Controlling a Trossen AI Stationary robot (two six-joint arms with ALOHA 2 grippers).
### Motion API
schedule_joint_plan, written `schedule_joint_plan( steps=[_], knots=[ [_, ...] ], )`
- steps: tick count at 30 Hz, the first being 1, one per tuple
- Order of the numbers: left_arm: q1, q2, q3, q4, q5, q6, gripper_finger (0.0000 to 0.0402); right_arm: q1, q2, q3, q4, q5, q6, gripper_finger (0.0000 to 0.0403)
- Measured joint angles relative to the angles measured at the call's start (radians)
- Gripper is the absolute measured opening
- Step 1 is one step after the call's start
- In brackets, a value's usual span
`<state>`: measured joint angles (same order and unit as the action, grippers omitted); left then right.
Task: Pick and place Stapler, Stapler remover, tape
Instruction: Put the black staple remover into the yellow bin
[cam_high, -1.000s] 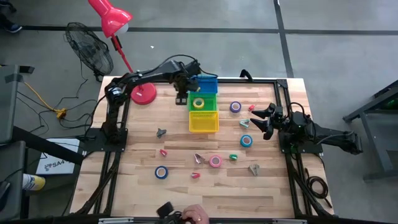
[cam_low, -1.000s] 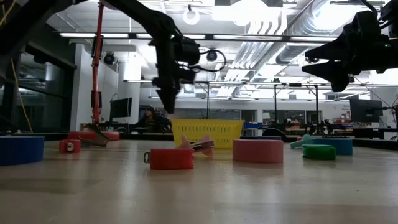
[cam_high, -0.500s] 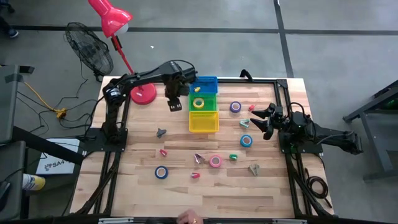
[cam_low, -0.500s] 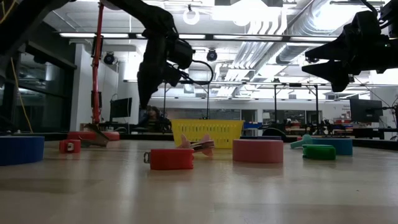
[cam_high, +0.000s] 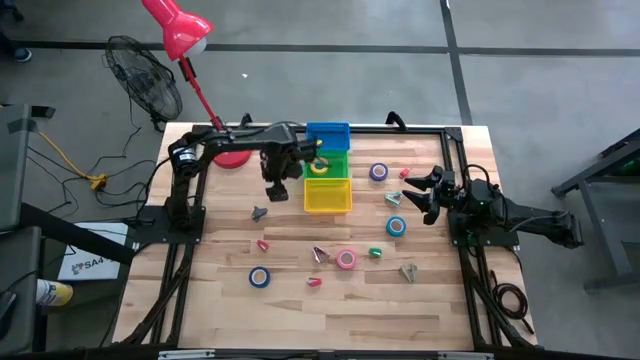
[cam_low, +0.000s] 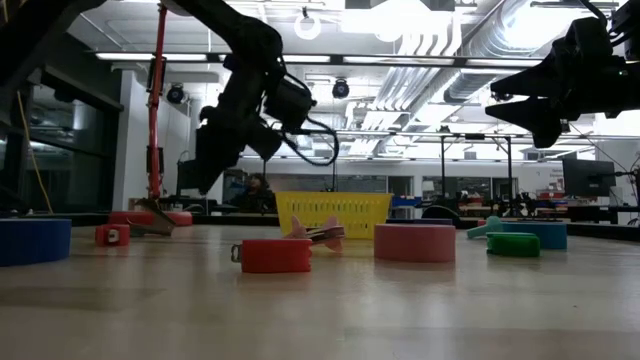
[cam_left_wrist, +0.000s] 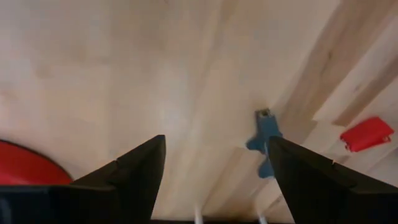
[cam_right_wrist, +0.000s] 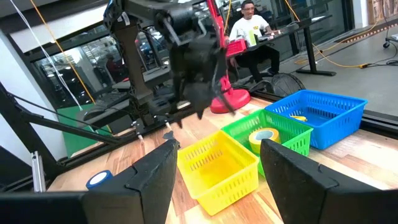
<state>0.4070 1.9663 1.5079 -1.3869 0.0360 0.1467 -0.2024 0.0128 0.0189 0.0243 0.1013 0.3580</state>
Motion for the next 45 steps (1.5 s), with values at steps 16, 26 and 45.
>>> schedule_joint_plan(
  steps=[16, 26, 45],
  knots=[
    [-0.109, 0.000, -0.184, 0.087, 0.005, -0.137, 0.0282, 0.000, 0.000, 0.000, 0.000, 0.000, 0.000, 0.0222],
    [-0.146, 0.000, -0.235, 0.111, 0.079, -0.182, 0.0278, 0.000, 0.000, 0.000, 0.000, 0.000, 0.000, 0.0222],
    [-0.146, 0.000, -0.219, 0.121, 0.058, -0.205, 0.0118, 0.000, 0.000, 0.000, 0.000, 0.000, 0.000, 0.0222]
  ],
)
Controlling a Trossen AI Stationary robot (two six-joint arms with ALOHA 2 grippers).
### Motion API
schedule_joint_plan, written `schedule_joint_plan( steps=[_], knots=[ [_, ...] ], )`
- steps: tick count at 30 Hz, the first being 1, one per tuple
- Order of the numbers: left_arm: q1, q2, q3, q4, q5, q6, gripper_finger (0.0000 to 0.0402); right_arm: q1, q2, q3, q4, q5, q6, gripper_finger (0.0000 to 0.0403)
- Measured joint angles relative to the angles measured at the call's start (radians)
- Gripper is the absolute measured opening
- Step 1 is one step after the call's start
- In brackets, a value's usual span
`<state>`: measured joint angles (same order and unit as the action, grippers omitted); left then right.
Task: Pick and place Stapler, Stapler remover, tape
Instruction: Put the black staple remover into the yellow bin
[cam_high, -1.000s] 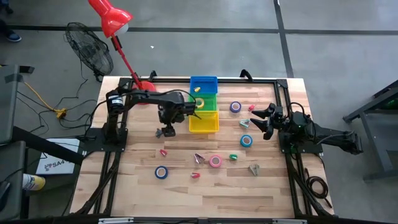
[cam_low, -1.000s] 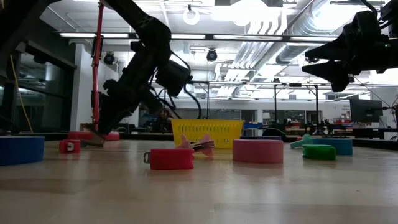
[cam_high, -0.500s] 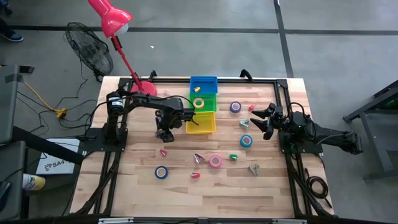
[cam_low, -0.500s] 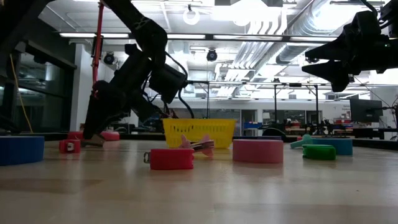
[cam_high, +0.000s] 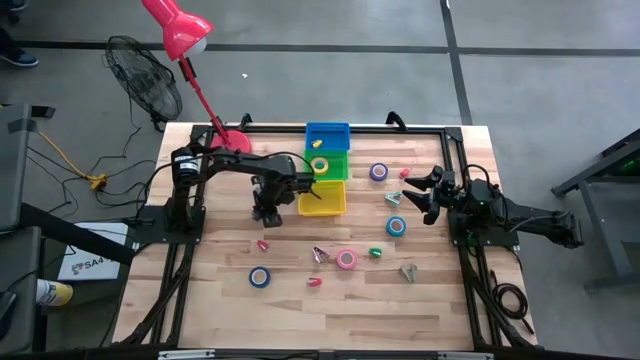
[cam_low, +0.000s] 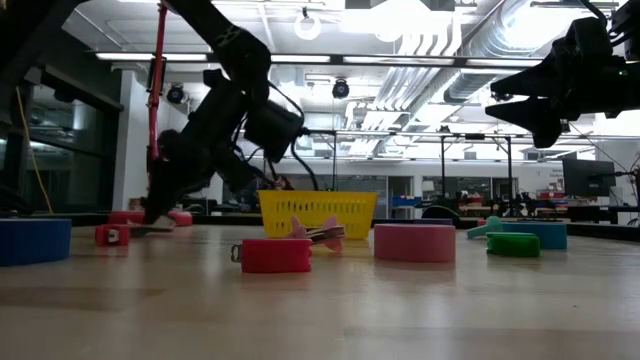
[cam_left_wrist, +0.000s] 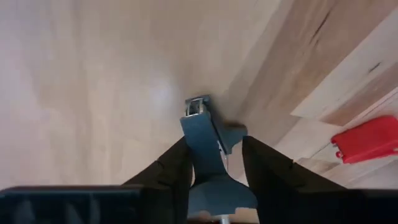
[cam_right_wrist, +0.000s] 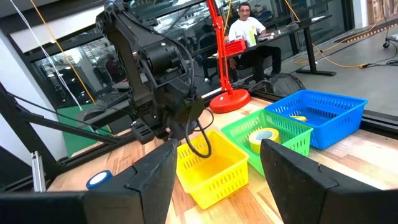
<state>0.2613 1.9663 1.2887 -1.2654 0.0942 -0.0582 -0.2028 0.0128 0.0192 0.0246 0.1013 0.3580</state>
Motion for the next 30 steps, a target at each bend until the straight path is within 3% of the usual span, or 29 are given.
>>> schedule_joint_plan(
  steps=[6, 15, 19, 24, 30],
  knots=[
    [0.008, -0.015, 0.075, -0.064, -0.054, 0.019, 0.0099, 0.000, 0.000, 0.000, 0.000, 0.000, 0.000, 0.0223],
    [0.055, -0.112, 0.120, -0.079, -0.079, 0.024, 0.0013, 0.000, 0.000, 0.000, 0.000, 0.000, 0.000, 0.0222],
    [0.052, -0.130, 0.120, -0.120, -0.084, 0.029, 0.0002, 0.000, 0.000, 0.000, 0.000, 0.000, 0.000, 0.0222],
    [0.053, -0.187, 0.075, -0.132, -0.084, 0.030, 0.0031, 0.000, 0.000, 0.000, 0.000, 0.000, 0.000, 0.0222],
    [0.052, -0.259, -0.065, -0.152, -0.059, -0.055, 0.0126, 0.000, 0.000, 0.000, 0.000, 0.000, 0.000, 0.0222]
  ],
)
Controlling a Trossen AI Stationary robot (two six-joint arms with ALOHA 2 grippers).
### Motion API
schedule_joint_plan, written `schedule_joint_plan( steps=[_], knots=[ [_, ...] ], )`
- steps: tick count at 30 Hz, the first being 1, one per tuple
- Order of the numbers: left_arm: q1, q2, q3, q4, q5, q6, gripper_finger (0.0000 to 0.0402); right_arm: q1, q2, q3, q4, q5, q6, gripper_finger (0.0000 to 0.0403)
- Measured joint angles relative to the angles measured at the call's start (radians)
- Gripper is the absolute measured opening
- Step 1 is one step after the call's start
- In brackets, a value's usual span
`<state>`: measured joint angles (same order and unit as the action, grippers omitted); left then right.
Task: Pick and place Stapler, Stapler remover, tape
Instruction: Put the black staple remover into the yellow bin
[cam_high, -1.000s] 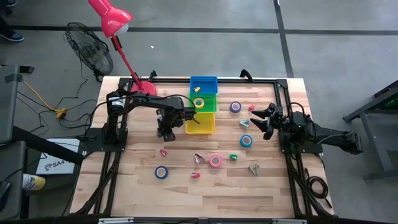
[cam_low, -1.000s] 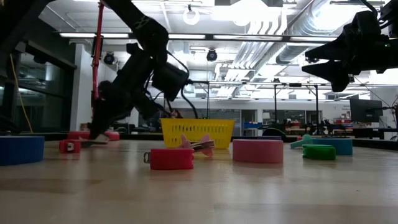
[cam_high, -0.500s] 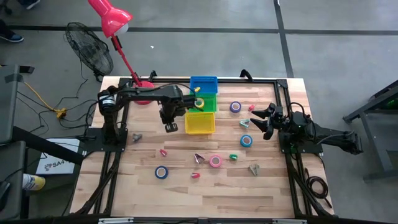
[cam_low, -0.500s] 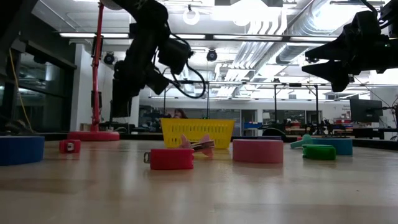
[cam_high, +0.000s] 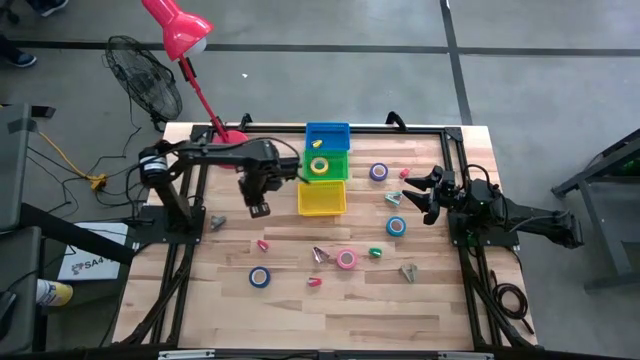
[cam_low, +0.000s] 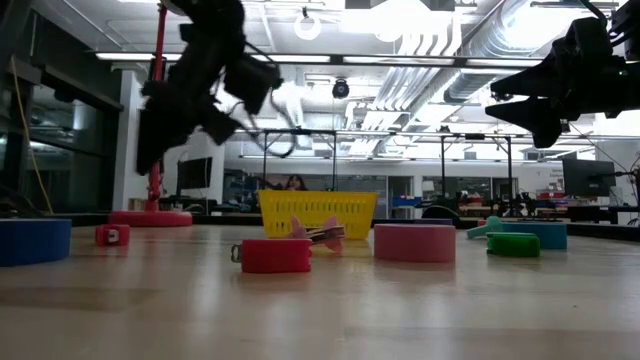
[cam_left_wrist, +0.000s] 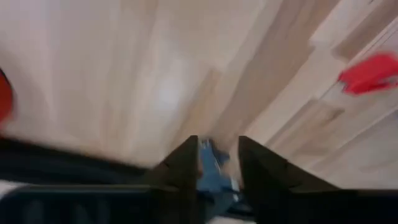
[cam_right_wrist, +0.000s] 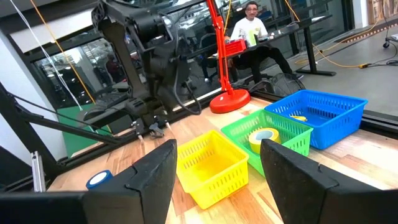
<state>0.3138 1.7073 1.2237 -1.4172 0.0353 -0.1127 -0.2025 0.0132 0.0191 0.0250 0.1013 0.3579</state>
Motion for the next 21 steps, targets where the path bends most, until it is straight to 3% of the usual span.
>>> schedule_joint_plan(
  steps=[5, 9, 21],
  knots=[
    [0.000, -0.039, -0.129, 0.002, 0.001, -0.126, 0.0206, 0.000, 0.000, 0.000, 0.000, 0.000, 0.000, 0.0222],
    [-0.017, -0.047, -0.205, 0.012, 0.040, -0.151, 0.0243, 0.000, 0.000, 0.000, 0.000, 0.000, 0.000, 0.0222],
    [-0.045, -0.046, -0.369, 0.126, 0.112, -0.189, 0.0254, 0.000, 0.000, 0.000, 0.000, 0.000, 0.000, 0.0222]
  ],
)
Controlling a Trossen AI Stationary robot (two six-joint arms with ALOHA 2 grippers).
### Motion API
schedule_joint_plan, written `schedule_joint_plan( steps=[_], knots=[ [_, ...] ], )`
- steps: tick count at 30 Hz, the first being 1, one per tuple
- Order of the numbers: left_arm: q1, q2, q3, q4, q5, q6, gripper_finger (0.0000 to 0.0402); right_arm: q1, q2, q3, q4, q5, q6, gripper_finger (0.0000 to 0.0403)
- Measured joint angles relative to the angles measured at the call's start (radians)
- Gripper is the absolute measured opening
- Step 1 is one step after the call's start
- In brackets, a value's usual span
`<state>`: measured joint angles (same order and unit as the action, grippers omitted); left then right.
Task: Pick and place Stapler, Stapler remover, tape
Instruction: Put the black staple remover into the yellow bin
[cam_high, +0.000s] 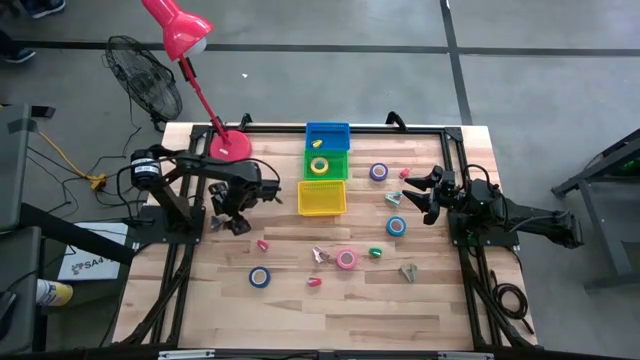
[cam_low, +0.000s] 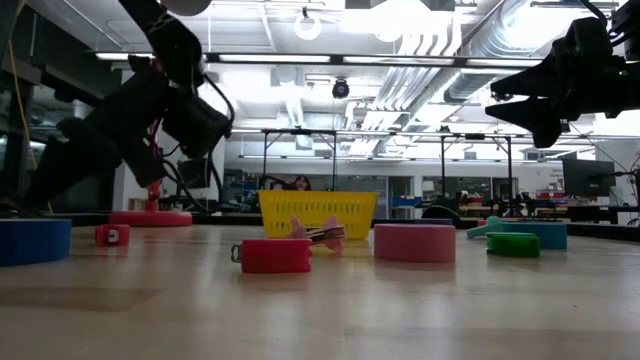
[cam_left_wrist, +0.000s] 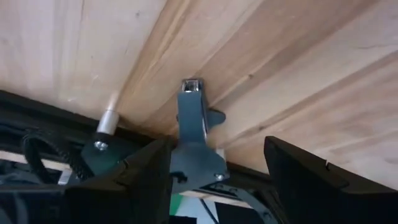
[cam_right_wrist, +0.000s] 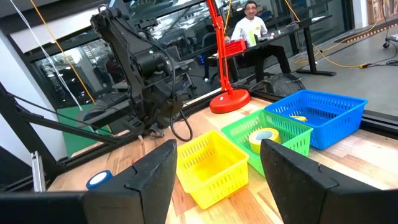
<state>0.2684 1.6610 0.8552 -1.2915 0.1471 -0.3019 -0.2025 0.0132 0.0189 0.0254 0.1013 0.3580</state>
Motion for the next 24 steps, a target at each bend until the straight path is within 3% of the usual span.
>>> schedule_joint_plan(
  steps=[14, 24],
  knots=[
    [0.000, 0.001, -0.110, 0.143, 0.014, -0.021, 0.0251, 0.000, 0.000, 0.000, 0.000, 0.000, 0.000, 0.0222],
    [0.000, 0.001, -0.113, 0.166, 0.016, -0.046, 0.0180, 0.000, 0.000, 0.000, 0.000, 0.000, 0.000, 0.0222]
  ],
)
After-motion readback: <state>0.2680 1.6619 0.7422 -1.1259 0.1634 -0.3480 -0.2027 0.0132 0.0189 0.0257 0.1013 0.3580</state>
